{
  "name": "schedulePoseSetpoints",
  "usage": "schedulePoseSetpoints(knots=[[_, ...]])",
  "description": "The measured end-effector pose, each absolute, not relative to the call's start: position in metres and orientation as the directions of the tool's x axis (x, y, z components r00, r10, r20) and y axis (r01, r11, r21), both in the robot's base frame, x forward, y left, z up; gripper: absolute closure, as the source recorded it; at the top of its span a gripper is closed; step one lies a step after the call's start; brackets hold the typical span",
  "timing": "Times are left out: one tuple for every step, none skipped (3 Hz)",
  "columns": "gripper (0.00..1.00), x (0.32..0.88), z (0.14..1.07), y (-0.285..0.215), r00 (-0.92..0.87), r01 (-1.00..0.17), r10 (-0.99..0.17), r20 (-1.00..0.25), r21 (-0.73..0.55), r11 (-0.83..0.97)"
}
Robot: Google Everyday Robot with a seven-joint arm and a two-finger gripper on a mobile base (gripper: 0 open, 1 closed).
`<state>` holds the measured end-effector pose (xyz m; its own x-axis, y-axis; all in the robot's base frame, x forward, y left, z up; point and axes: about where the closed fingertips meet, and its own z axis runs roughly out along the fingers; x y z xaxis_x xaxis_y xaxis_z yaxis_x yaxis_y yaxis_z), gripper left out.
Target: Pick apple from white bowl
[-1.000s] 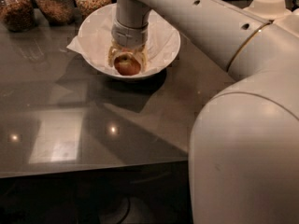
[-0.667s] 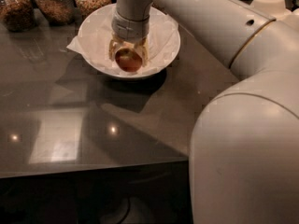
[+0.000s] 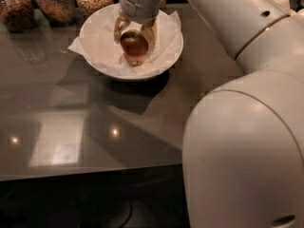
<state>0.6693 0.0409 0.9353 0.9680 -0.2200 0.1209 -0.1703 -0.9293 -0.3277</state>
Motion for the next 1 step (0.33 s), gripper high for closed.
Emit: schedulePoseSetpoints(knots=[[1.00,0.6732,0.9664,0.0354,0.958,-0.212,-0.271,0.092,-0.404,-0.890]])
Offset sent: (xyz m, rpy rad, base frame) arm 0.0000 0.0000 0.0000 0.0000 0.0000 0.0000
